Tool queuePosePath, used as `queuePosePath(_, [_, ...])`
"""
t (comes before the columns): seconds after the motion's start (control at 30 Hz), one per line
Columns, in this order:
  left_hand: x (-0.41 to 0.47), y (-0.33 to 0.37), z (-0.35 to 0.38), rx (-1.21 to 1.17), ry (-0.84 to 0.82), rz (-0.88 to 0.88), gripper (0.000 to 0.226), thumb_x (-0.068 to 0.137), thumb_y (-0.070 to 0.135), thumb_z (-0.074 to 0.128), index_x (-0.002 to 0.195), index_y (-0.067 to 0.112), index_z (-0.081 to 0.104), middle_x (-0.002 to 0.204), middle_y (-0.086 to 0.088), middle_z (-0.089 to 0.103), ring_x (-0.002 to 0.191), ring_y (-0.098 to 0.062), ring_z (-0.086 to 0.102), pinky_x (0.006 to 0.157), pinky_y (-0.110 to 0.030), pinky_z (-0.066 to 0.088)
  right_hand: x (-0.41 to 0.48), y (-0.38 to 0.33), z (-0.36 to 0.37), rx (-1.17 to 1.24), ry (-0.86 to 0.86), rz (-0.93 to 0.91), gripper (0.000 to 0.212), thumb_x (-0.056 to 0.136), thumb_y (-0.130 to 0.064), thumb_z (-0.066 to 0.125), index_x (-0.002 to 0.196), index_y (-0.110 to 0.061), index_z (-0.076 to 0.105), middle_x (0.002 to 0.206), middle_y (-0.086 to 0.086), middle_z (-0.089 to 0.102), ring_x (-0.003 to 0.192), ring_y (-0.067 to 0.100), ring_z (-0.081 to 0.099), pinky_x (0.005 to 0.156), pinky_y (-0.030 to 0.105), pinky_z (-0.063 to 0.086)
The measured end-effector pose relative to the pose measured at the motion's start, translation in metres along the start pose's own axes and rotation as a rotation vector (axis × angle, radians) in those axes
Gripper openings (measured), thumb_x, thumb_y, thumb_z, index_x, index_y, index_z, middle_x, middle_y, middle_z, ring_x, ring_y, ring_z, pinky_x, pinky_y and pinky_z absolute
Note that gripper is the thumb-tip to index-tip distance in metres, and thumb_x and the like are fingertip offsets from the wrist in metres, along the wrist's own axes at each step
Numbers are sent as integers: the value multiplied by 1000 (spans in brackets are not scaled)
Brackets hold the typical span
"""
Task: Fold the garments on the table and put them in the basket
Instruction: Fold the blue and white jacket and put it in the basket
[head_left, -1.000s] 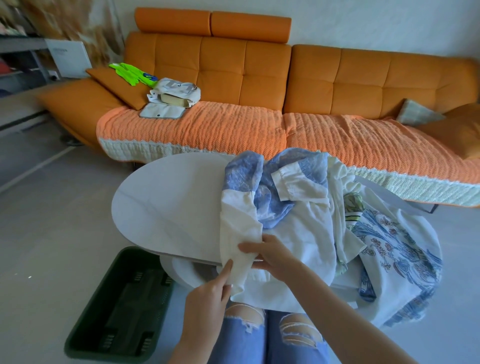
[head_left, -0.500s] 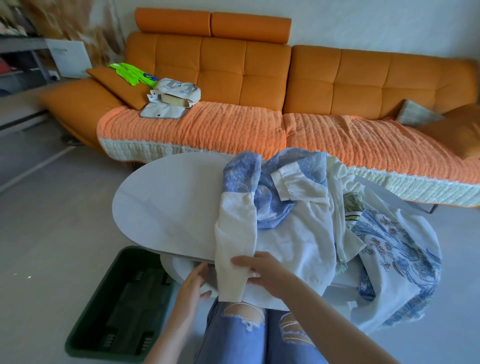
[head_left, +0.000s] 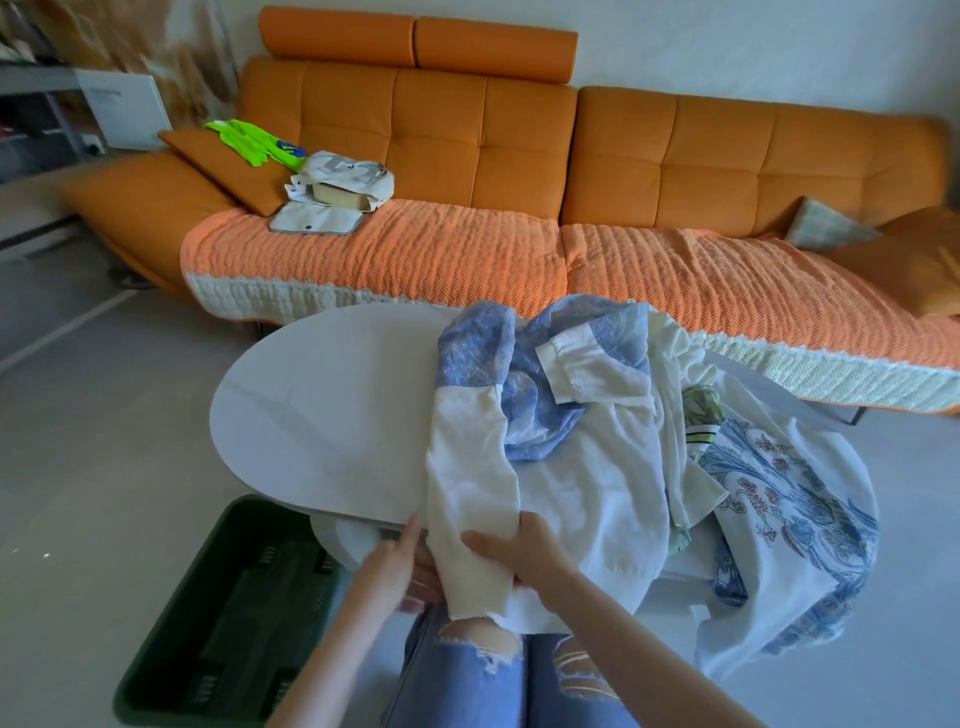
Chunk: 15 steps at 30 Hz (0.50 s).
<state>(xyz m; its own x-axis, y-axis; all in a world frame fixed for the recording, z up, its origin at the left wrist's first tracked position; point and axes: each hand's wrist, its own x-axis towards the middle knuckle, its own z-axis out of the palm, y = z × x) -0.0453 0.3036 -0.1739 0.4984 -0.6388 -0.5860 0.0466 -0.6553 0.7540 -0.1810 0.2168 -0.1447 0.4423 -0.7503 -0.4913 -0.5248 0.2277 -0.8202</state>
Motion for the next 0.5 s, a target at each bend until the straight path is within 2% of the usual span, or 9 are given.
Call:
queuePosePath(0.07, [14, 16, -13, 319, 233, 233, 49, 101, 39, 31, 110, 2, 61, 86, -6, 61, 68, -20, 59, 65, -30, 52, -3, 3, 0, 45, -102, 24, 47, 78, -35, 74, 108, -1, 61, 84, 9, 68, 60, 15, 65, 45, 24, 50])
queuePosePath(0.13, [30, 39, -24, 358, 346, 328, 49, 99, 41, 34, 95, 3, 66, 84, -6, 60, 76, -22, 54, 72, -30, 42, -5, 3, -1, 105, -191, 45, 44, 80, -32, 73, 106, 3, 62, 79, 12, 67, 56, 17, 64, 51, 29, 56])
queuePosePath(0.2, [54, 62, -27, 320, 351, 351, 50, 95, 42, 41, 81, 0, 63, 79, -10, 64, 77, -27, 57, 70, -33, 44, -6, 4, -3, 141, -256, 64, 40, 79, -22, 74, 106, 7, 64, 80, 15, 63, 54, 15, 60, 58, 31, 58])
queuePosePath(0.3, [87, 90, -21, 296, 319, 320, 49, 91, 42, 51, 60, 6, 44, 63, -10, 51, 74, -29, 54, 64, -32, 36, -4, 7, -3, 155, -274, 90, 38, 75, -12, 75, 105, 9, 64, 70, 11, 53, 47, 10, 49, 53, 26, 55])
queuePosePath(0.4, [114, 106, -14, 151, 256, 238, 48, 83, 47, 63, 67, 2, 56, 67, -13, 58, 76, -29, 59, 65, -28, 37, -2, 8, 2, 65, -239, 96, 35, 74, -15, 76, 100, 6, 66, 52, -1, 50, 42, 6, 47, 47, 21, 50])
queuePosePath(0.5, [131, 119, -3, 167, 240, 265, 42, 81, 41, 66, 70, 1, 58, 65, -11, 57, 71, -26, 57, 63, -28, 37, -3, 5, 8, -16, -241, 39, 29, 73, -22, 78, 93, -2, 69, 54, -4, 55, 43, 3, 52, 44, 20, 47])
